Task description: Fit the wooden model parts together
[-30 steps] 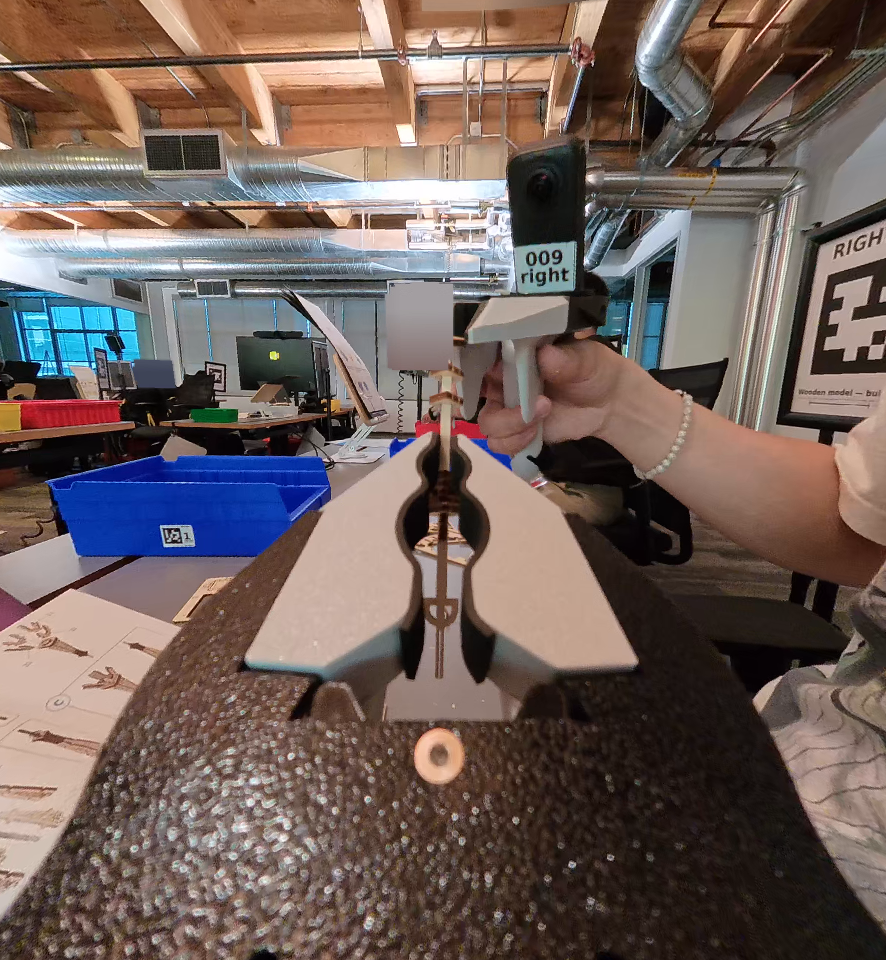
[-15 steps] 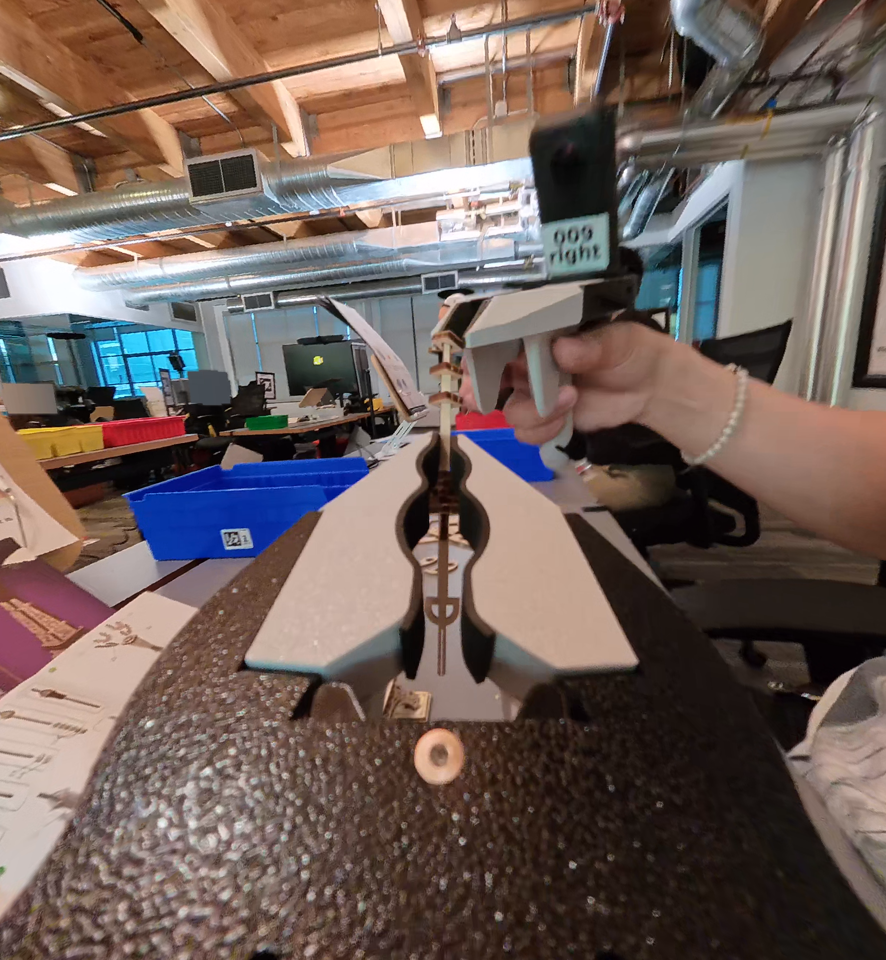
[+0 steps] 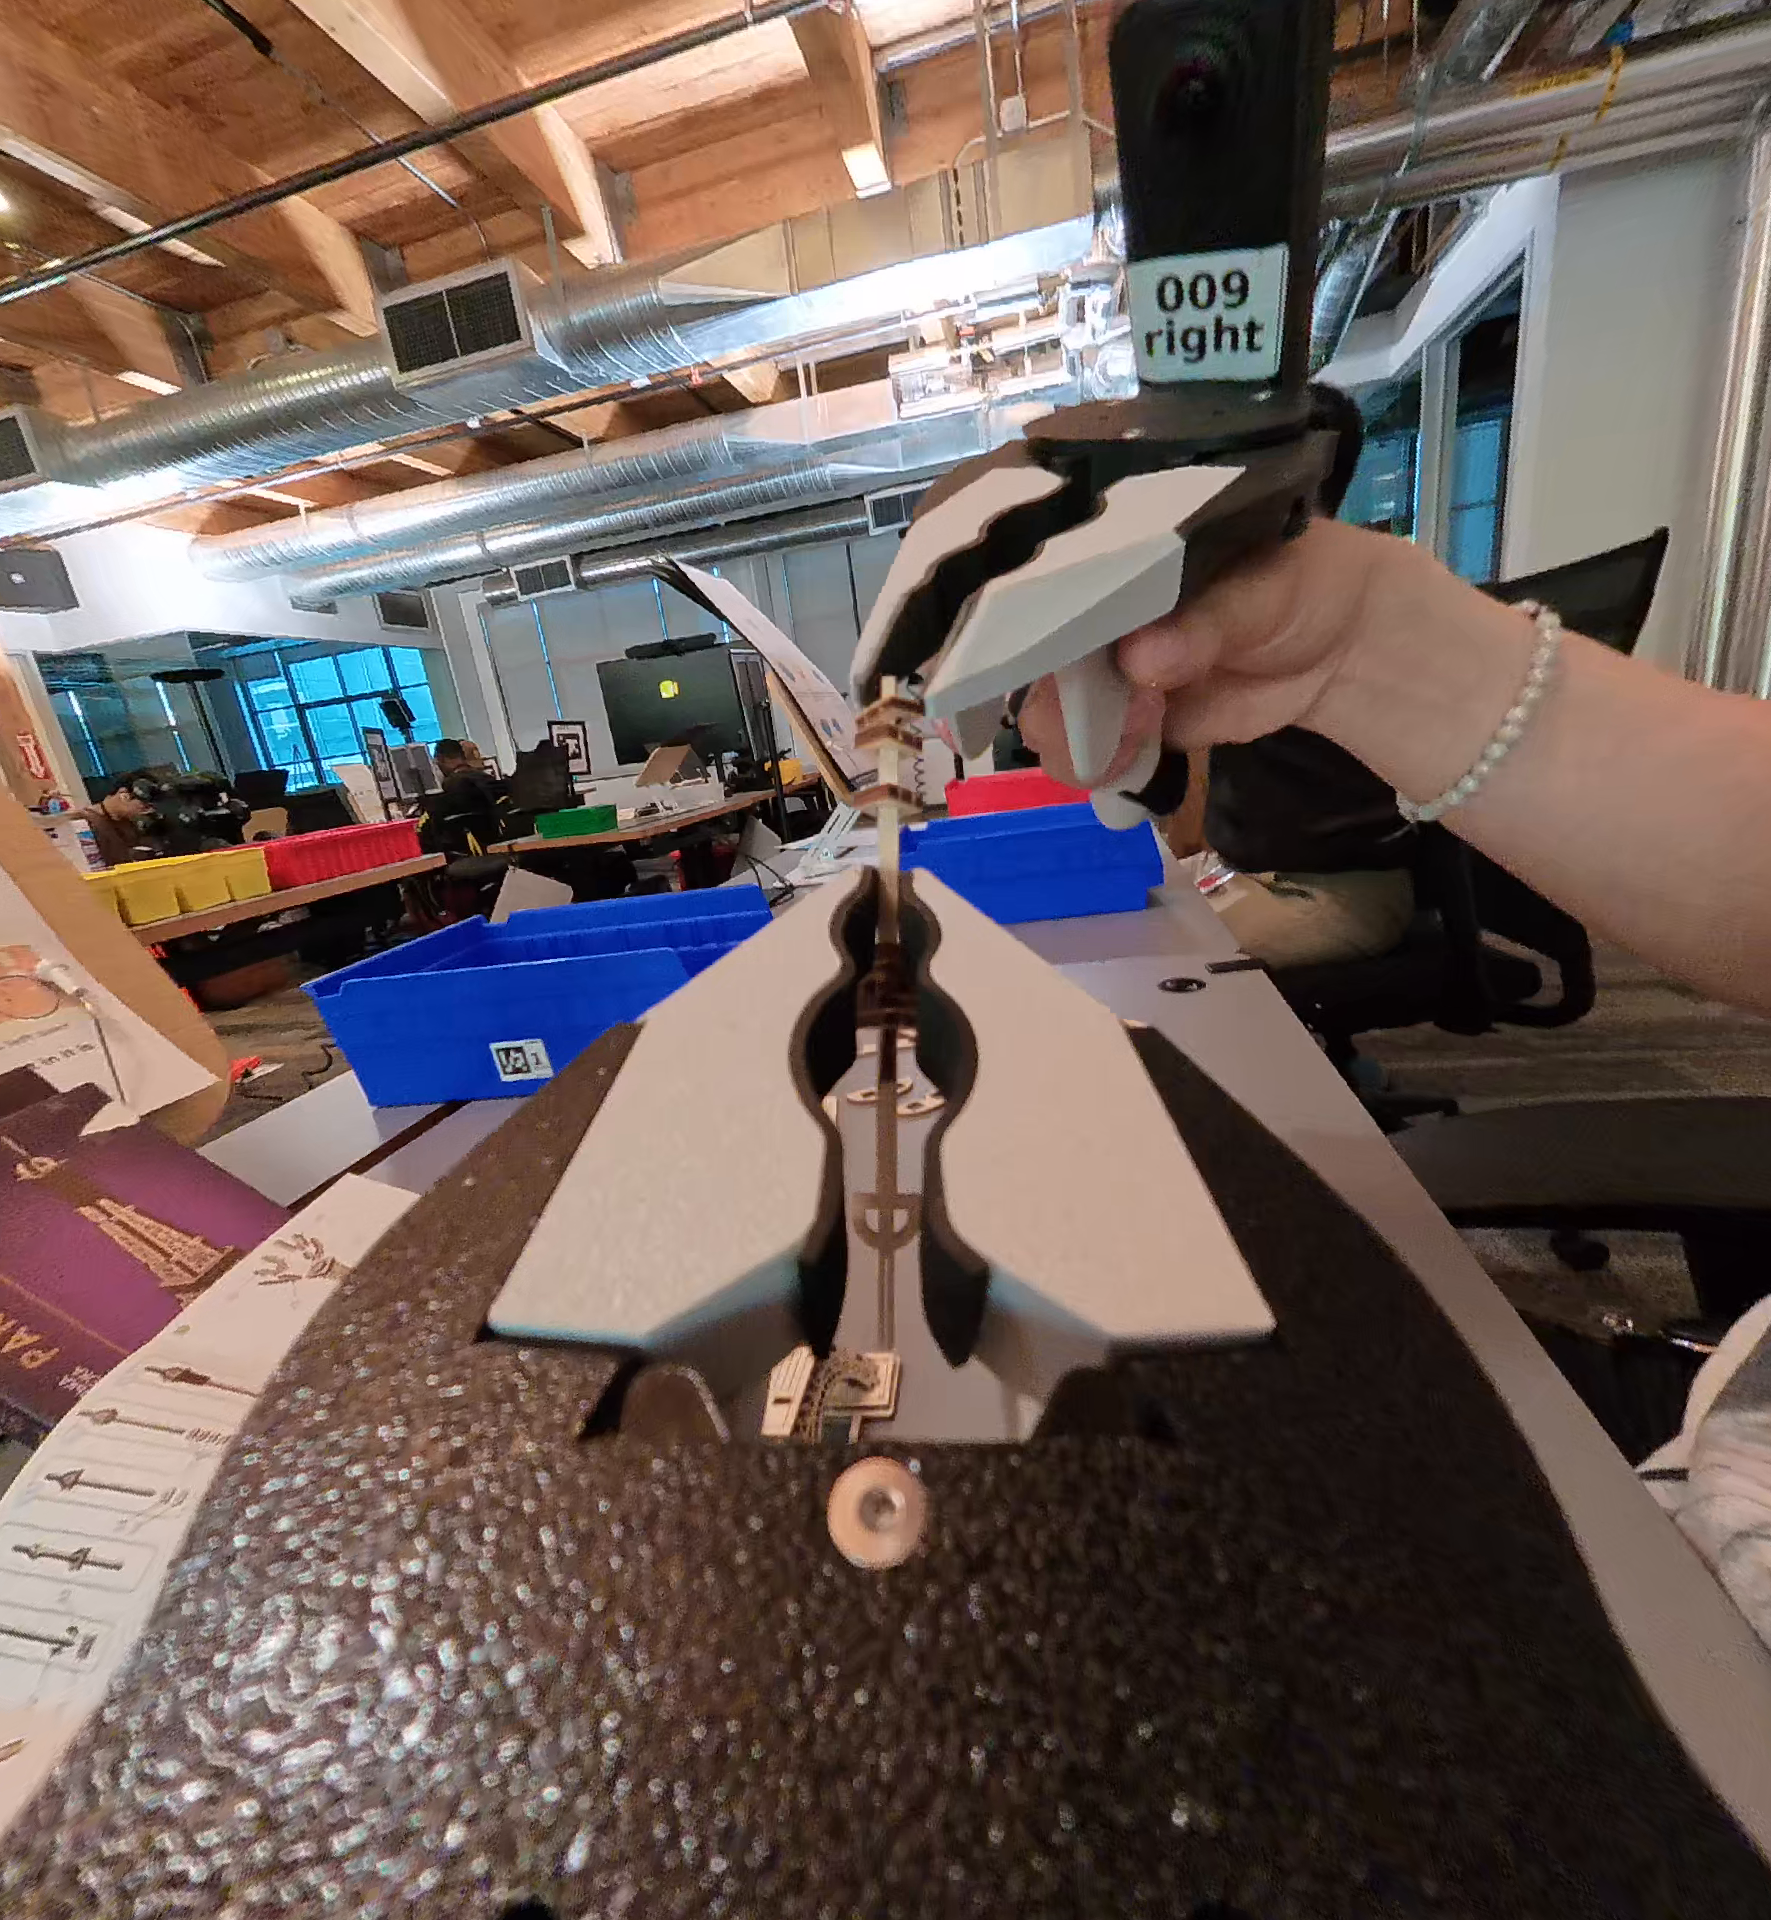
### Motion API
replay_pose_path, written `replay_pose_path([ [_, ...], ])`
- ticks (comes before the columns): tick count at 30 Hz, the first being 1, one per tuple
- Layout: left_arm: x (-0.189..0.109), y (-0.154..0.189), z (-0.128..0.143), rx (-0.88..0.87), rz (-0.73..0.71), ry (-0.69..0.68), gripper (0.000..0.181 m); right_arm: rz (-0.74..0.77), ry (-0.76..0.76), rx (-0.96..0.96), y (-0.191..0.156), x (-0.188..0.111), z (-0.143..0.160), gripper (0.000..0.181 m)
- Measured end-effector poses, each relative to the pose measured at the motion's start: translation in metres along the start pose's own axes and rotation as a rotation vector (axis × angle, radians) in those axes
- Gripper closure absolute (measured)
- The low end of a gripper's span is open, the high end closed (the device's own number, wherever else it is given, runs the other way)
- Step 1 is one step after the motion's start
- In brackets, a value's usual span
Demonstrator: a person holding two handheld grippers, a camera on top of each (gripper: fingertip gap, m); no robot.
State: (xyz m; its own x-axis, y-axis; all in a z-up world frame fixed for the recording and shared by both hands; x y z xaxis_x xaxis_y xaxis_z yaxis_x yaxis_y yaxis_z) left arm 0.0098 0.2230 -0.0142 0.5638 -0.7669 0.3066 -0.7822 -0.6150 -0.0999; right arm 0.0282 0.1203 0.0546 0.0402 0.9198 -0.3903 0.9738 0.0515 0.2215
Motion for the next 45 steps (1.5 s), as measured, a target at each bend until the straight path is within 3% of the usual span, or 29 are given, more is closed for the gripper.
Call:
replay_pose_path([
  [3,-0.001,-0.001,0.001,-0.015,0.007,-0.001,0.181,-0.027,0.063,0.021,0.002,-0.007,-0.004,0.181],
  [22,0.003,0.005,0.005,-0.039,0.082,-0.027,0.181,-0.139,0.059,0.011,-0.003,0.003,0.004,0.179],
  [30,0.001,0.001,0.002,-0.070,0.059,0.008,0.177,-0.147,0.129,0.083,0.000,0.006,0.000,0.181],
  [32,0.000,-0.006,0.005,-0.057,0.002,-0.028,0.163,-0.112,0.118,0.137,0.005,0.006,0.003,0.181],
  [35,-0.004,-0.010,0.001,-0.036,-0.013,-0.088,0.155,-0.016,0.086,0.214,0.011,0.008,0.009,0.181],
  [39,-0.003,-0.002,-0.010,-0.057,0.031,-0.060,0.155,-0.030,0.008,0.183,0.000,0.018,0.020,0.181],
  [45,0.001,0.009,0.001,0.006,0.104,-0.181,0.158,-0.082,-0.012,0.141,-0.011,0.022,0.017,0.181],
])
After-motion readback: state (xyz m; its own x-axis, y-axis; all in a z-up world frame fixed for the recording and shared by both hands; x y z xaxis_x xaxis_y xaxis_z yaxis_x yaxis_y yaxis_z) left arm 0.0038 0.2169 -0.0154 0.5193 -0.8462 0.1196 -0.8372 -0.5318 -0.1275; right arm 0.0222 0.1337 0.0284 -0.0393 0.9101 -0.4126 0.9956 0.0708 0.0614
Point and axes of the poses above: each gripper's, where its closed fingertips meet, x out along the fingers, z out of its underside, y = z × x across the jaws, the point moved 6 cm from there along -x, back along the fingers, and after that the axes turned 5 degrees about -z, right-handed, at the moved point
